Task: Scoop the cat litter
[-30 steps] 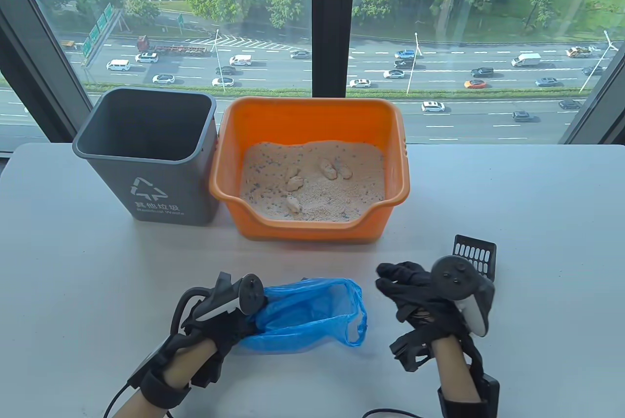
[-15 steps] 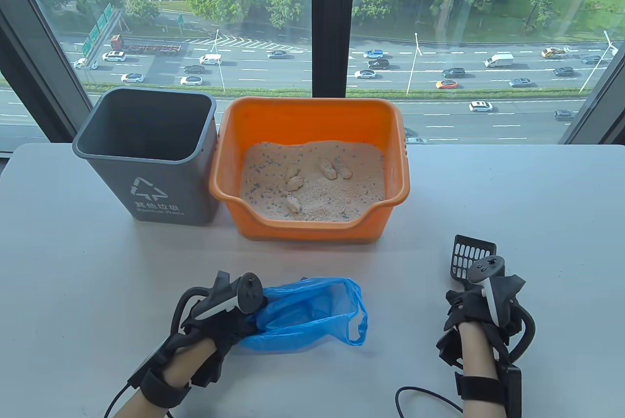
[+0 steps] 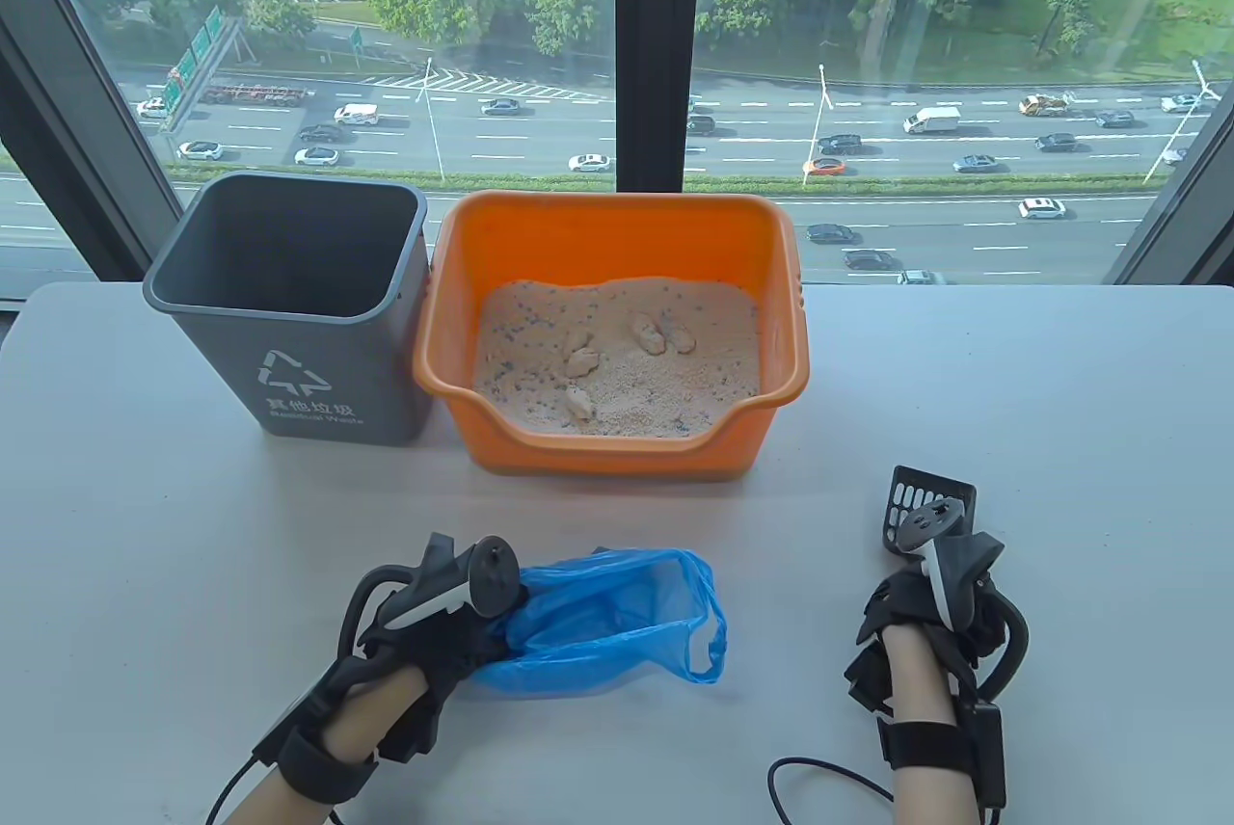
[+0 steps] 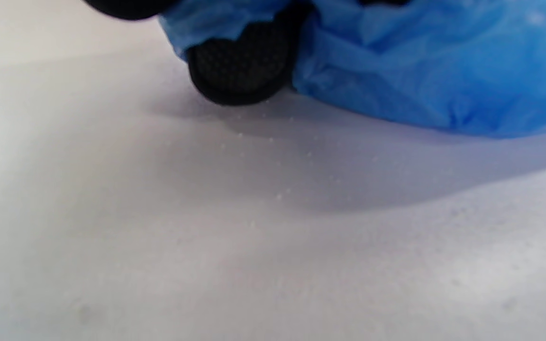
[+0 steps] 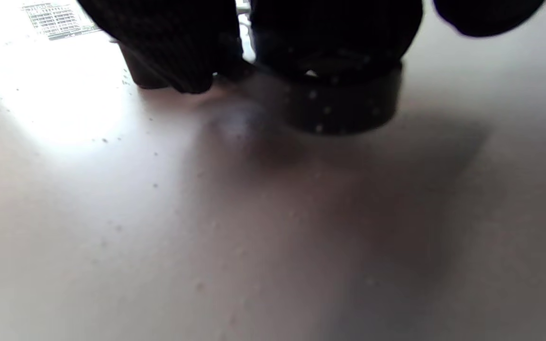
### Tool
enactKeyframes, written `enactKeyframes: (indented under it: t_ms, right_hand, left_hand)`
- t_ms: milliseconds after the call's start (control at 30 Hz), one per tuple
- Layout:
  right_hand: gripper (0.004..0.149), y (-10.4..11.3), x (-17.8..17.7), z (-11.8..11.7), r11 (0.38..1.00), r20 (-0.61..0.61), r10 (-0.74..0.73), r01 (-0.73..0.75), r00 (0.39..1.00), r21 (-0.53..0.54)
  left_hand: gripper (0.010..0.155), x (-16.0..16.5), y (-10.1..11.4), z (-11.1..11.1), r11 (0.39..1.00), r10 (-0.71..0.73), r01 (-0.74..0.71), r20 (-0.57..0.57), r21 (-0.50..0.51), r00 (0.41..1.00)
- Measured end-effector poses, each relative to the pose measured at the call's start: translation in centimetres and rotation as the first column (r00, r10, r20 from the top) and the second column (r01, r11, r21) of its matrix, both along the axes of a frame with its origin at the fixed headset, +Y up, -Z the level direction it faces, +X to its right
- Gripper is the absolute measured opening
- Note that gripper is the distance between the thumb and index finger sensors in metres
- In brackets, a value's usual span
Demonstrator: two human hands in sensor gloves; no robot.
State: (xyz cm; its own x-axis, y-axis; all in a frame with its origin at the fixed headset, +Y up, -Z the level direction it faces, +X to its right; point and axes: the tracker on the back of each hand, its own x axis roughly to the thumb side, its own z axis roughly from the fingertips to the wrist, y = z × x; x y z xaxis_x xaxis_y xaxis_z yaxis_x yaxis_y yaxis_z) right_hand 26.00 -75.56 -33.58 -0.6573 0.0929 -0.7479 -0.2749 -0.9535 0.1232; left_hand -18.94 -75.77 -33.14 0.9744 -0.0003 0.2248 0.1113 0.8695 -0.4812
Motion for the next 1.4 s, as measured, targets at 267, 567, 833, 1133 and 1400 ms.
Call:
enactKeyframes:
  t_ms: [267,567,833,1133,1400]
  right_hand:
    - [0.056,3.9,-5.1,3.5,0.978,-0.294,-0.118,0.163,0.948,0.132]
    - [0.058,9.3,-13.1,6.9,0.914,-0.614,-0.279,0.4,0.738,0.066]
    - [0.057,13.7,-19.9,-1.0,0.915,-0.609,-0.11,0.32,0.786,0.248]
    - [0.058,9.6,-24.3,-11.3,0.99,-0.472,-0.064,0.114,0.879,0.079]
    - [0.058,8.0,-26.5,-17.1,0.997,-0.397,0.068,-0.044,0.915,0.069]
  left_hand:
    - [0.063,0.0,0.0,0.0,1.0,0.0,0.0,0.0,0.0,1.0]
    - [0.064,0.0,0.0,0.0,1.0,-0.006,0.006,0.0,0.003,1.0]
    - [0.063,0.0,0.1,-0.1,1.0,-0.013,0.013,0.003,0.006,1.0]
    - [0.063,0.0,0.0,0.0,1.0,-0.005,0.005,0.004,-0.006,1.0]
    - [0.063,0.0,0.0,-0.1,1.0,0.004,-0.004,0.003,-0.014,1.0]
